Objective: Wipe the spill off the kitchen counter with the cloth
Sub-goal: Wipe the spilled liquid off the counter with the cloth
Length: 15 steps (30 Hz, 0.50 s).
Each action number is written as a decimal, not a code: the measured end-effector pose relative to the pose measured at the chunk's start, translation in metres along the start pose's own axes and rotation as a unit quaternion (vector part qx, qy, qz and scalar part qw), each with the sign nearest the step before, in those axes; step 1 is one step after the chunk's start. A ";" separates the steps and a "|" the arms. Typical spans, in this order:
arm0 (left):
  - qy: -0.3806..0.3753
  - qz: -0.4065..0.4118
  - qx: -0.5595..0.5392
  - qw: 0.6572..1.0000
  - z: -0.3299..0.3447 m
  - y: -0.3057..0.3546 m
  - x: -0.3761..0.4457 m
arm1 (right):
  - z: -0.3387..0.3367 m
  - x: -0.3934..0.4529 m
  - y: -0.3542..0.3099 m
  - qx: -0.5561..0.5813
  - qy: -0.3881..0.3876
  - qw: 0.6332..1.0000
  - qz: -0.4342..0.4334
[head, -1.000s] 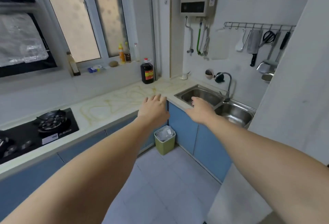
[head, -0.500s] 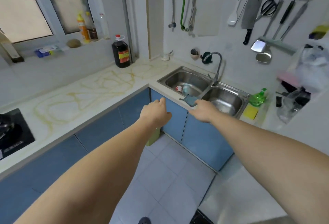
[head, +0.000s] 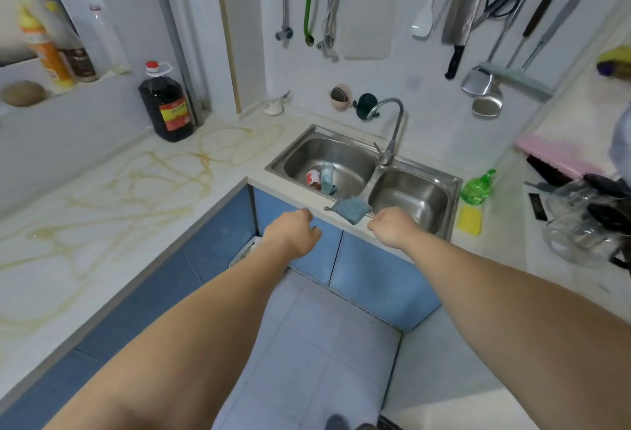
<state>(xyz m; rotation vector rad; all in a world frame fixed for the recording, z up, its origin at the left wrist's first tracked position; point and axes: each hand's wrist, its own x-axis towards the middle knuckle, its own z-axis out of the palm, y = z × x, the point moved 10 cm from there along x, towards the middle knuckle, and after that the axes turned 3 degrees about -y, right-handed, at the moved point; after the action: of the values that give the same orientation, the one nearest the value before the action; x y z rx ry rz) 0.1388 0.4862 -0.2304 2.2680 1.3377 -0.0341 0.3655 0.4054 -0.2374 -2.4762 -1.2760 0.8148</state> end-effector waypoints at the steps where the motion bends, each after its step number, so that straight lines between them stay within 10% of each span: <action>1: 0.005 0.007 -0.008 1.000 -0.002 0.002 0.015 | -0.003 0.014 0.002 0.024 0.004 1.000 0.012; 15: -0.125 -0.052 -0.017 0.991 0.062 -0.025 0.264 | 0.065 0.301 0.022 0.042 -0.071 0.993 0.082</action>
<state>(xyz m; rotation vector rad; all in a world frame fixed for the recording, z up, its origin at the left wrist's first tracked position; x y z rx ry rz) 0.2685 0.6834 -0.3658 2.0831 1.3106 -0.3185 0.4821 0.6326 -0.4112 -2.5206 -1.0661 1.0783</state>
